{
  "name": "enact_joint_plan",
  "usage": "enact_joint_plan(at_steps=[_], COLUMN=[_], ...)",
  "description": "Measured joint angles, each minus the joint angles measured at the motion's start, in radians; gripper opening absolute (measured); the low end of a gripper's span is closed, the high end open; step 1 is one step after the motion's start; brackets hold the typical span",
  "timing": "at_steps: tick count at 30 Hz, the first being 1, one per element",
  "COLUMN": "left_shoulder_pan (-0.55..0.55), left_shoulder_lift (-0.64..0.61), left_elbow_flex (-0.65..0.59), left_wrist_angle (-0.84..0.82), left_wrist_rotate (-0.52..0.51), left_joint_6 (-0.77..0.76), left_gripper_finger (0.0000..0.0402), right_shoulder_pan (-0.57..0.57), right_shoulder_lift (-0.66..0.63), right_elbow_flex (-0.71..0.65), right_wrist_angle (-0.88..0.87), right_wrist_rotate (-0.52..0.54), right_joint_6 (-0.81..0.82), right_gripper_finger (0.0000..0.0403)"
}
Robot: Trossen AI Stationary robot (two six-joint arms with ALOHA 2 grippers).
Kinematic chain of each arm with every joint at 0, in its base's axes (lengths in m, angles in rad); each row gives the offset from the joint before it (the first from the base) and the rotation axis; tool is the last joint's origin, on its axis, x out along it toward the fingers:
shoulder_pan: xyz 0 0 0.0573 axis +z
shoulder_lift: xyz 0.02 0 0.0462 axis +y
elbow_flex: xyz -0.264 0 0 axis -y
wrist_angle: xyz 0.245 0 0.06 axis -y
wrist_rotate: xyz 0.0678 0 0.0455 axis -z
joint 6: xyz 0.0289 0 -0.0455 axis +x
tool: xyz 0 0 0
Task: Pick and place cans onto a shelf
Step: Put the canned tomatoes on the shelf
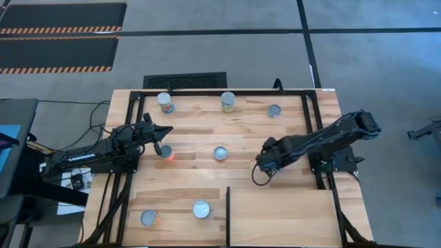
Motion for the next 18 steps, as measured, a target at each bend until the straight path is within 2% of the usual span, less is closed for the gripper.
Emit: enact_joint_plan(at_steps=[3,6,13,18], left_shoulder_pan=[0.0,0.0,0.0,0.0], left_shoulder_lift=[0.0,0.0,0.0,0.0], left_elbow_flex=[0.0,0.0,0.0,0.0], left_wrist_angle=[0.0,-0.005,-0.011,-0.007], left_wrist_rotate=[0.0,0.0,0.0,0.0], left_joint_6=[0.0,0.0,0.0,-0.016], left_gripper_finger=[0.0,0.0,0.0,0.0], right_shoulder_pan=[-0.016,-0.03,-0.055,-0.048], right_shoulder_lift=[0.018,0.041,0.084,0.065], right_elbow_flex=[0.0,0.001,0.004,0.011], right_wrist_angle=[0.018,0.027,0.032,0.046], right_wrist_rotate=[-0.01,-0.029,-0.069,-0.12], right_joint_6=[0.008,0.011,0.023,0.012], right_gripper_finger=[0.0178,0.0165,0.0108,0.0045])
